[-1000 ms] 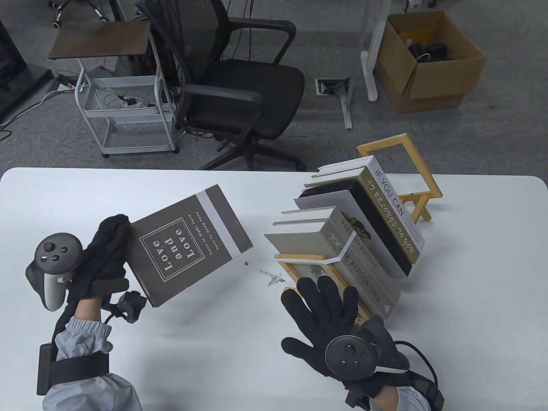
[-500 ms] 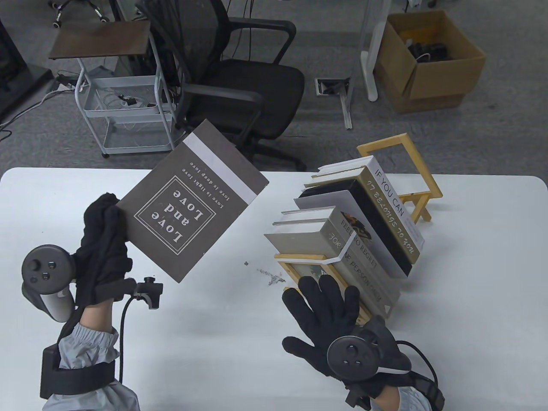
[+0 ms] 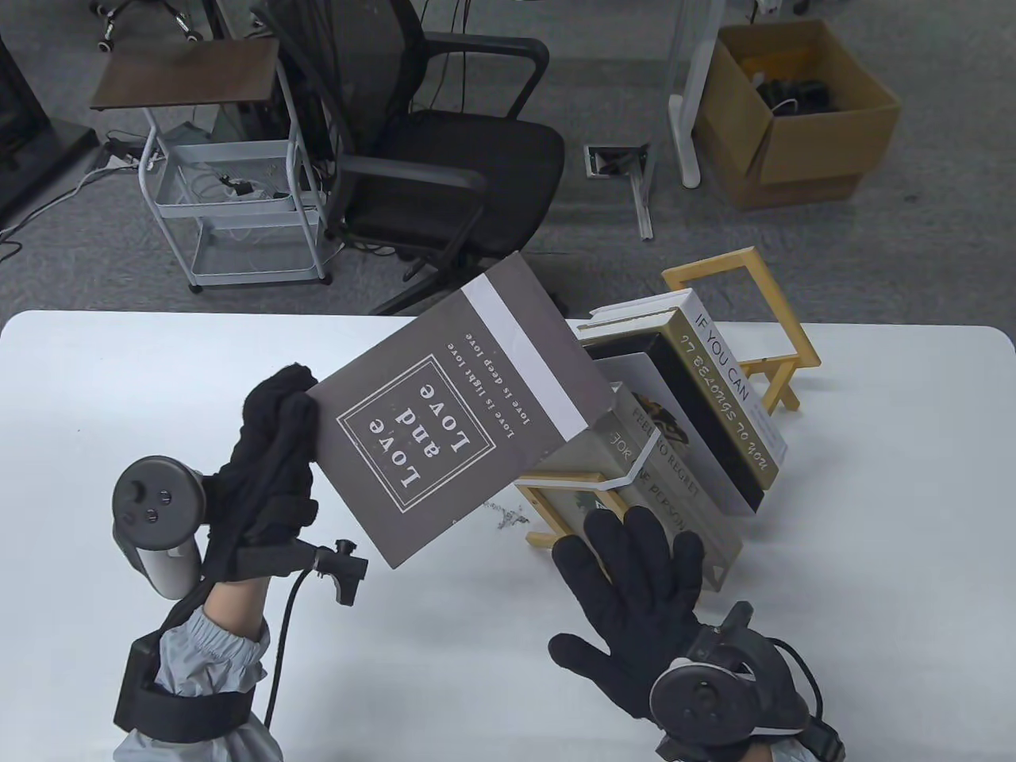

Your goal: Push a thick book into a tightly packed book rack slot

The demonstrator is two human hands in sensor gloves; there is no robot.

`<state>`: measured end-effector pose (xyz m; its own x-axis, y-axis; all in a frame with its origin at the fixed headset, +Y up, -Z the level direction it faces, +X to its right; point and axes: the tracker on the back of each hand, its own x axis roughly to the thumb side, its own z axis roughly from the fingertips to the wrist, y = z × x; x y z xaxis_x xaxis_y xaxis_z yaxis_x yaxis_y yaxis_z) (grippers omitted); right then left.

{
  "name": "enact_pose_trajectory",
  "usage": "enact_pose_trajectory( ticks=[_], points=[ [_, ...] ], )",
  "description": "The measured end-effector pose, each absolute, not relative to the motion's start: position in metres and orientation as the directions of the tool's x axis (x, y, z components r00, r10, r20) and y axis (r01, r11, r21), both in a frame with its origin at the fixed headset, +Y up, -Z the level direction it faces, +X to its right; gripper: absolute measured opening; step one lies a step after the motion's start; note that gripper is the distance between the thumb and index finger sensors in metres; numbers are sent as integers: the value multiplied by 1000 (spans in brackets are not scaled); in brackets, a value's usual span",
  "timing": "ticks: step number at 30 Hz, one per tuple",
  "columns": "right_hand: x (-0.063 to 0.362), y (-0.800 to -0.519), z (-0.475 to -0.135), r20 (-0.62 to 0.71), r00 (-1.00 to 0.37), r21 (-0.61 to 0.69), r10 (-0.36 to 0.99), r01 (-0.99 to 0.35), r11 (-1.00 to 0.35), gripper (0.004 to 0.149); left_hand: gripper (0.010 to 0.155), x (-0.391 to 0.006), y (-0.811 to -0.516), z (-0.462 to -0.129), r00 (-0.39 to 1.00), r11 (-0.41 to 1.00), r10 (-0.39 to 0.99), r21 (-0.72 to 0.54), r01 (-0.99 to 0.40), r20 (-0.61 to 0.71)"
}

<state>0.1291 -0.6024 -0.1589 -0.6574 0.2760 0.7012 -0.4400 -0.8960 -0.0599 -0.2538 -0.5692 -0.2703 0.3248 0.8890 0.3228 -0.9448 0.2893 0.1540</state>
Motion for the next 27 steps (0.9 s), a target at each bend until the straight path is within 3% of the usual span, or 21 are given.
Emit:
enact_pose_trajectory(
  ticks=[12,27],
  points=[
    [158,-583,-154,628,-740,-267,241,-496,-827,81,45,-236,-571,-265,261,259,904,52,-964,339],
    [143,-587,-154,596,-794,-320,120,-372,-872,88,44,-197,-573,-256,275,326,904,-110,-939,328]
  ],
)
